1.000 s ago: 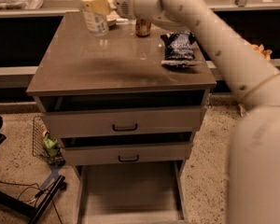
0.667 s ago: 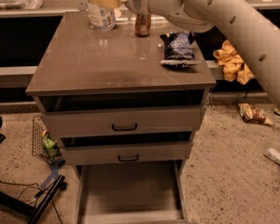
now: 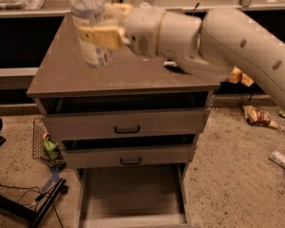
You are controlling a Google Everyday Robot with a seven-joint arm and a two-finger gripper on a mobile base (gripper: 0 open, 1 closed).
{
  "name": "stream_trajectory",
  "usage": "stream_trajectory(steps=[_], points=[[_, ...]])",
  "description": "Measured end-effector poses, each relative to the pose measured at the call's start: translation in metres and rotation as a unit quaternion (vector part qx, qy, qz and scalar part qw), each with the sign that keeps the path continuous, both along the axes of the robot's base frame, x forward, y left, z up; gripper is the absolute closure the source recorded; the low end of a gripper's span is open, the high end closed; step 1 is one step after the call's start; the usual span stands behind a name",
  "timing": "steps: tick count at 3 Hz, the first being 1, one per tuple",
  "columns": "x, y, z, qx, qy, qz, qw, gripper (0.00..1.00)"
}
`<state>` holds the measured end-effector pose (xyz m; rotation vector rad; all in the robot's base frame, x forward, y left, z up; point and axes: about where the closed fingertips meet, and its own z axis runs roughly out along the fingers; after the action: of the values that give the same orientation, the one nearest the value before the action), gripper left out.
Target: Place blue plastic bottle into bottom drawer
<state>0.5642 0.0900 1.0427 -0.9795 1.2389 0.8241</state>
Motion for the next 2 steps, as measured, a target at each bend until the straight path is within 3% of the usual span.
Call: stream_trajectory(steps=[1,2], points=[[-0.038,-0.024,-0.070,0.005,0.030,-0.001,0.9995,1.00],[-0.066,-0.134,-0.221,-0.030,0.099,-0.088,0.9907,1.00]])
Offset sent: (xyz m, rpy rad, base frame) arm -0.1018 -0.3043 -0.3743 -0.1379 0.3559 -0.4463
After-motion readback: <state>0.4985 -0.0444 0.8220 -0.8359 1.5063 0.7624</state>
